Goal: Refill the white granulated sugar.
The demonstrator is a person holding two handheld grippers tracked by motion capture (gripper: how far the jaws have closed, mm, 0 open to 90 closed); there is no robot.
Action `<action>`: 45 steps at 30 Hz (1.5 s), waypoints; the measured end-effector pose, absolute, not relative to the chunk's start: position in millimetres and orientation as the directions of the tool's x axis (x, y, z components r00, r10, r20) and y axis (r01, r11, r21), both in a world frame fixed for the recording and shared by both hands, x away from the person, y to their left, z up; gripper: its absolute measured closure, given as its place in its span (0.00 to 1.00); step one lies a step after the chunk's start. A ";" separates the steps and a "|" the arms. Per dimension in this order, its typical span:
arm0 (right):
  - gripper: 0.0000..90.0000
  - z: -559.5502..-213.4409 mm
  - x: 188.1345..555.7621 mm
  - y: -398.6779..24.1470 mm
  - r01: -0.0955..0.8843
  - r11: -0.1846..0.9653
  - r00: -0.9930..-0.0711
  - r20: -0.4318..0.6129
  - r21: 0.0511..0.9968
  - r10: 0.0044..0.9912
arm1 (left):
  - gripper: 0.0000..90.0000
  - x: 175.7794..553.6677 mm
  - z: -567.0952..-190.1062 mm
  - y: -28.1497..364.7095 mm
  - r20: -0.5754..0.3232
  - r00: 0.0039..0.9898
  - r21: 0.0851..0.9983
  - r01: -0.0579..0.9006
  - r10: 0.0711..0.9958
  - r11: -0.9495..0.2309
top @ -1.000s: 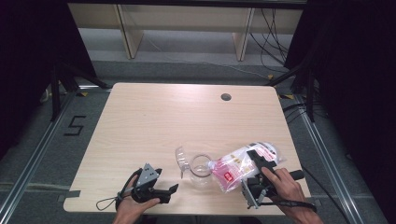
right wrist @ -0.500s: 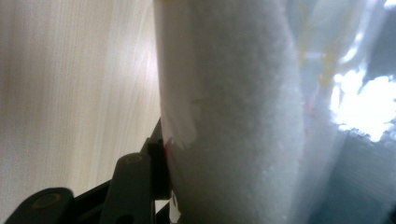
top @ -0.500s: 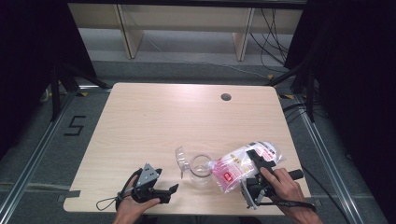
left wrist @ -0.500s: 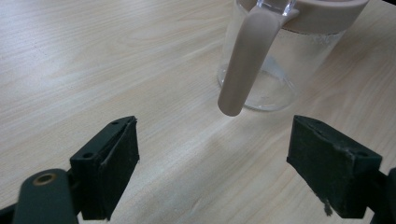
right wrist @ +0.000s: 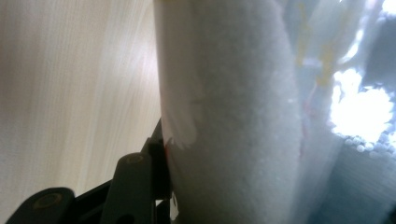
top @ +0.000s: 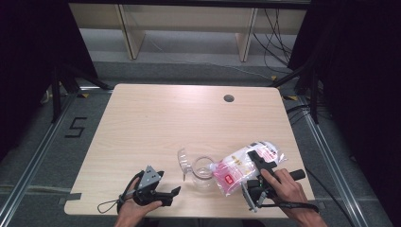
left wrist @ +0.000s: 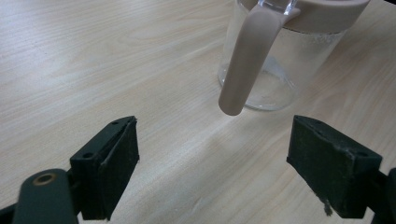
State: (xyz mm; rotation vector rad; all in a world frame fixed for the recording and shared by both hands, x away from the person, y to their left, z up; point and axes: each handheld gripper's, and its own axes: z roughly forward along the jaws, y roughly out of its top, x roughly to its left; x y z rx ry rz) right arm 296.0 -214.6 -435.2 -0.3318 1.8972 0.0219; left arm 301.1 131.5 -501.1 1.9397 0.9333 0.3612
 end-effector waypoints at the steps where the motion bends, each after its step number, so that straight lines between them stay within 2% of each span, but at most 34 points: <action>1: 0.61 -436.7 295.3 -214.5 -0.228 0.964 -0.311 -0.929 -0.134 -0.202 | 0.18 301.3 -501.1 131.7 -0.116 0.673 0.837 0.462 0.731 -0.293; 5: 0.61 -436.5 295.5 -213.8 -0.224 0.967 -0.310 -0.931 -0.124 -0.191 | 0.18 300.9 -501.3 131.2 -0.126 0.667 0.837 0.469 0.734 -0.282; 8: 0.62 -433.2 298.5 -211.9 -0.272 0.946 -0.278 -0.927 -0.175 -0.252 | 0.18 301.2 -501.1 131.6 -0.118 0.669 0.839 0.463 0.733 -0.287; 14: 0.62 -432.9 296.2 -211.3 -0.233 0.962 -0.299 -0.931 -0.143 -0.210 | 0.18 301.1 -501.2 131.4 -0.119 0.669 0.839 0.463 0.734 -0.286; 17: 0.62 -428.1 299.4 -209.1 -0.283 0.937 -0.264 -0.923 -0.204 -0.281 | 0.18 301.0 -501.0 131.6 -0.120 0.668 0.839 0.464 0.734 -0.285; 22: 0.62 -427.2 300.1 -209.0 -0.285 0.935 -0.256 -0.923 -0.212 -0.288 | 0.18 301.1 -501.1 131.5 -0.120 0.670 0.839 0.463 0.732 -0.286; 26: 0.62 -430.7 299.0 -209.6 -0.273 0.944 -0.256 -0.932 -0.183 -0.255 | 0.18 301.0 -501.2 131.5 -0.126 0.666 0.838 0.468 0.736 -0.280; 27: 0.62 -429.3 299.8 -208.6 -0.289 0.936 -0.252 -0.927 -0.202 -0.278 | 0.18 301.2 -500.9 131.9 -0.118 0.670 0.839 0.462 0.733 -0.287; 28: 0.62 -433.0 297.1 -210.0 -0.253 0.954 -0.277 -0.933 -0.158 -0.228 | 0.18 301.2 -501.0 131.8 -0.120 0.669 0.839 0.463 0.734 -0.285; 29: 0.62 -433.2 296.8 -210.3 -0.251 0.955 -0.279 -0.933 -0.158 -0.228 | 0.18 301.1 -500.9 131.8 -0.119 0.670 0.839 0.462 0.733 -0.287; 31: 0.62 -430.8 297.8 -209.2 -0.275 0.940 -0.262 -0.925 -0.201 -0.275 | 0.18 301.0 -501.0 131.5 -0.121 0.667 0.838 0.465 0.735 -0.284; 36: 0.62 -427.9 298.2 -209.1 -0.280 0.933 -0.241 -0.924 -0.226 -0.296 | 0.18 301.0 -501.0 131.5 -0.119 0.668 0.839 0.464 0.734 -0.286; 37: 0.62 -429.2 297.4 -209.5 -0.269 0.942 -0.251 -0.929 -0.202 -0.271 | 0.18 301.0 -501.3 131.1 -0.129 0.665 0.838 0.469 0.736 -0.277; 39: 0.63 -427.0 298.6 -208.8 -0.295 0.930 -0.224 -0.930 -0.220 -0.291 | 0.18 300.7 -501.0 131.3 -0.127 0.663 0.838 0.470 0.737 -0.278; 44: 0.63 -429.0 297.3 -208.6 -0.271 0.940 -0.248 -0.928 -0.209 -0.278 | 0.18 300.7 -501.0 131.3 -0.125 0.666 0.838 0.468 0.735 -0.282; 45: 0.63 -427.7 298.2 -207.8 -0.284 0.930 -0.231 -0.924 -0.235 -0.305 | 0.18 300.7 -501.1 131.3 -0.126 0.665 0.837 0.469 0.736 -0.281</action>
